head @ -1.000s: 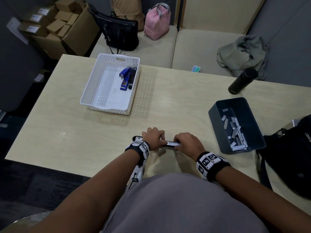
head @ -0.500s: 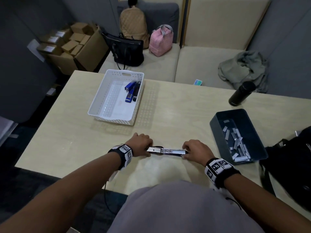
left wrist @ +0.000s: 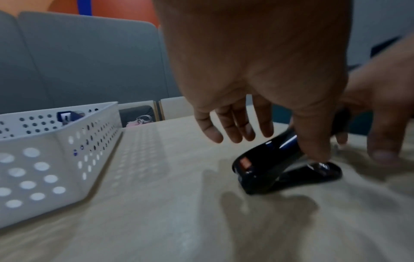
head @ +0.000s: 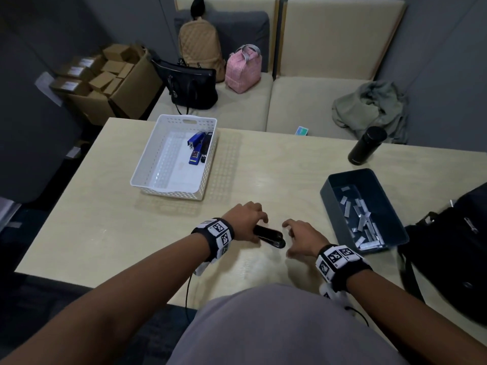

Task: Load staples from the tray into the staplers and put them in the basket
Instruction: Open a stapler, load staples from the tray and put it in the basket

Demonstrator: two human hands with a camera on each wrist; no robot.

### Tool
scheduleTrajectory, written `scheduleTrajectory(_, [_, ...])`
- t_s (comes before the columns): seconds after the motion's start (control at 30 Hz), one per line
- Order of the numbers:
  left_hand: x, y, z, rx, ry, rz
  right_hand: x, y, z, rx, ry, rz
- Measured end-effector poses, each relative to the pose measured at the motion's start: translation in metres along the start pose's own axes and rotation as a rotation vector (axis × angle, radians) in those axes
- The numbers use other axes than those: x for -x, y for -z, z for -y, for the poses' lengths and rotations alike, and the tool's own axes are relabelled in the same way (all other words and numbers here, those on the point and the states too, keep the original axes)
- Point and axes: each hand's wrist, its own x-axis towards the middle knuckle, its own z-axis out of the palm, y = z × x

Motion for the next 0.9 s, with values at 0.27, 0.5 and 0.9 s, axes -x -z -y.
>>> scheduleTrajectory(0.27, [-0.006, -0.030, -0.008, 0.022, 0.079, 0.032, 0.007, 0.008, -0.005, -0.275, 0.060, 0.160])
scheduleTrajectory(0.5, [-0.010, 0.011, 0.005, 0.417, -0.043, -0.143, 0.009, 0.023, 0.033, -0.652, 0.040, 0.337])
scheduleTrajectory(0.9, [0.018, 0.070, 0.068, 1.828, 0.489, -0.209, -0.042, 0.071, 0.185, -0.434, 0.072, -0.073])
